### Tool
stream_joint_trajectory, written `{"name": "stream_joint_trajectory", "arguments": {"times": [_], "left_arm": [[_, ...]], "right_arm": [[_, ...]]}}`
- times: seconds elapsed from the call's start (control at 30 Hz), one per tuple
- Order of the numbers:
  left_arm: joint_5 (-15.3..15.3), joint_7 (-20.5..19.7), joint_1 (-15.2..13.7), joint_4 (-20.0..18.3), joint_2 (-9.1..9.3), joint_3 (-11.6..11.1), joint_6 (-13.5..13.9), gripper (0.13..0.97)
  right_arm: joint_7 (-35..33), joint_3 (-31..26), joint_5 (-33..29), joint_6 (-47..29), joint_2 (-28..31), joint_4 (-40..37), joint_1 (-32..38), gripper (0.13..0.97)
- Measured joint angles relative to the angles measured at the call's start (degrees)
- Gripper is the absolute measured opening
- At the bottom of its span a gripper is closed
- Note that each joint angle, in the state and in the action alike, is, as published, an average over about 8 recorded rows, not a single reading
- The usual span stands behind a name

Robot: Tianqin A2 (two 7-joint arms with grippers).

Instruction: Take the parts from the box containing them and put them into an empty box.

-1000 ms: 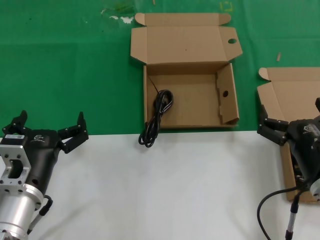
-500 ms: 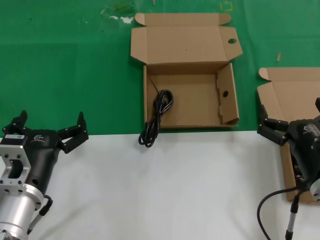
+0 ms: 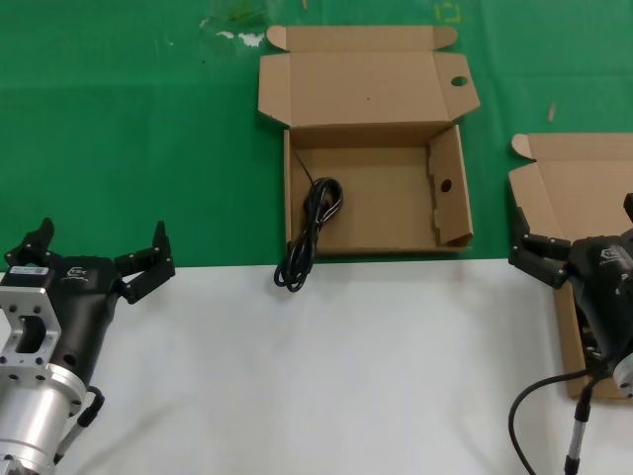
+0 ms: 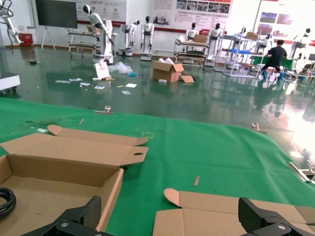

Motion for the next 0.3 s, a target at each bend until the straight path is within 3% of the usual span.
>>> {"name": "stream_joint_trajectory", "arguments": {"times": [0.3], "left_arm": [[0.0, 0.0, 0.0, 0.0, 0.00, 0.0, 0.0, 0.966]], "right_arm": [[0.0, 0.0, 0.0, 0.0, 0.0, 0.0, 0.0, 0.966]]}}
